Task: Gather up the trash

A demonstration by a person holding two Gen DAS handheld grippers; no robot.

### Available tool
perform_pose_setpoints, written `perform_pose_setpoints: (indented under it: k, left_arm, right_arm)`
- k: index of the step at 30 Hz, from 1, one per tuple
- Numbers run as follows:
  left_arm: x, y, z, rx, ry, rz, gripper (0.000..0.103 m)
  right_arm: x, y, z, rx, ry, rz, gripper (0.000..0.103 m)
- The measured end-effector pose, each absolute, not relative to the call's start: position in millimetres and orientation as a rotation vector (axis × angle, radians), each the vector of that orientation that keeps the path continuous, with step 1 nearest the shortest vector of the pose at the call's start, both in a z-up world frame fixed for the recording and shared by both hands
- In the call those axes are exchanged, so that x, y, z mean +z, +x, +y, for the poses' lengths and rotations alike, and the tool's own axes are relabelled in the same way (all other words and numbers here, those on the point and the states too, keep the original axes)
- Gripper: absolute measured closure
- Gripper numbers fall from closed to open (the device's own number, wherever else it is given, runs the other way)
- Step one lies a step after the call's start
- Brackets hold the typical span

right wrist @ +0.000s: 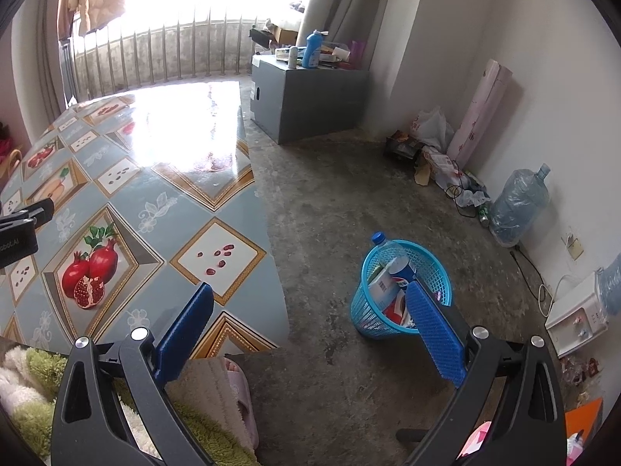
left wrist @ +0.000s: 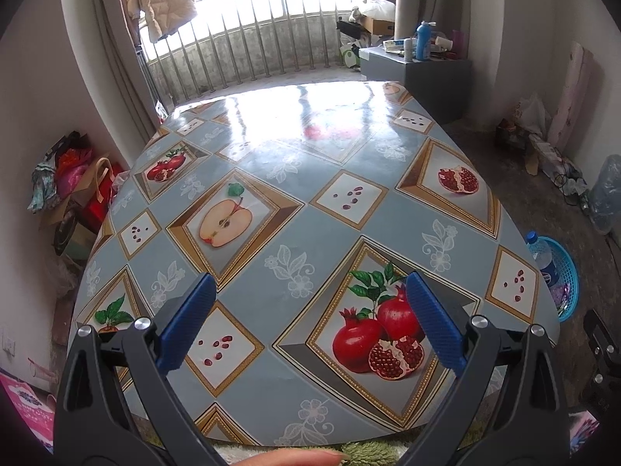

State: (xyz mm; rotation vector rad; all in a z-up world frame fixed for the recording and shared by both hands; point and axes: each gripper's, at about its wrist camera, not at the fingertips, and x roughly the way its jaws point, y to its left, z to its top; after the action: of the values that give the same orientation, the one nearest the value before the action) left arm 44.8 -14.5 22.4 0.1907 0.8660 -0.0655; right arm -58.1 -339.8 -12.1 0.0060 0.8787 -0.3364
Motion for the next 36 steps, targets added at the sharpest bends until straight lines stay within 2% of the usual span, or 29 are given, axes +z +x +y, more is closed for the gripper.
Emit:
perform_pose_setpoints:
  k: [36]
  left_arm:
    - [23.0,39.0,-24.3,-0.107,0.218,0.868,0.009]
  right_arm:
    - [-12.0,-59.3,-344.8,-0.329,0.028,0.880,0.007]
